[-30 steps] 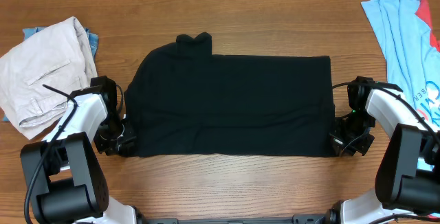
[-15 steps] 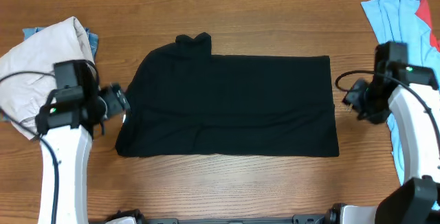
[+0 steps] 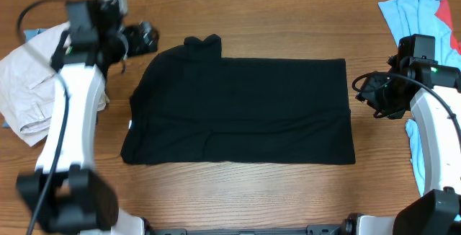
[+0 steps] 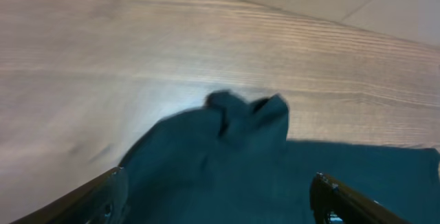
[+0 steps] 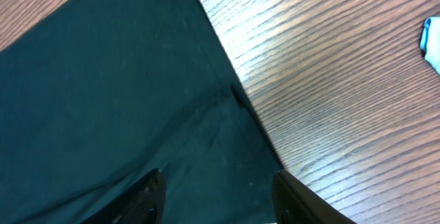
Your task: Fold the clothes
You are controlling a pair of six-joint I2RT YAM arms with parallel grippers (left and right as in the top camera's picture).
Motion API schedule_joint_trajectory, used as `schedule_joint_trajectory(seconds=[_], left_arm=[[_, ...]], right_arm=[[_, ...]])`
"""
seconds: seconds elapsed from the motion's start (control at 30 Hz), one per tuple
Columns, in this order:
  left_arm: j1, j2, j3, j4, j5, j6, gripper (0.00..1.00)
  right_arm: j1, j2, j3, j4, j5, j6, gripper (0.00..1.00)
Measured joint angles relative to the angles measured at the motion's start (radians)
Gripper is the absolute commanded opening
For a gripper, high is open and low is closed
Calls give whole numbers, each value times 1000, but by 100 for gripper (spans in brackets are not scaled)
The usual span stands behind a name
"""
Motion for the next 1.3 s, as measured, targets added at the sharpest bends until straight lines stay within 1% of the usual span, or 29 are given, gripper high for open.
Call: schedule_joint_trajectory(seconds=[0.17,0.23,0.37,0.5,0.73,0.83,0.97,1.0,1.03,1.1,1.2,1.3], left_arm=[[-22,243,194,24,47,26,86],[-21,320,241,27,54,26,84],[-16,443,294,32,58,29,84],[-15,537,301,35,66,29,82],[-15,610,301,32,100,32,82],[-15,618,301,30,106,40,80],[-15,621,306,14,111,47,64],[-15,624,307,8,111,49,59],[-16,629,309,4,113,51,53],[-20,633,315,-5,116,58,34],[-27,640,315,-16,118,72,24],[-34,644,316,-27,122,74,17]], right_arm=[[0,0,0,-1,-3,-3,53],[0,0,0,0,-2,-3,53],[0,0,0,0,-3,-3,53],[0,0,0,0,-3,-3,53],[0,0,0,0,-3,-3,54],[0,0,0,0,-2,-3,53],[0,0,0,-1,-3,-3,53],[0,0,0,-2,-3,-3,53],[0,0,0,-2,-2,-3,53],[0,0,0,-2,-2,-4,53],[0,0,0,-1,-3,-3,53],[0,0,0,3,-3,-3,50]])
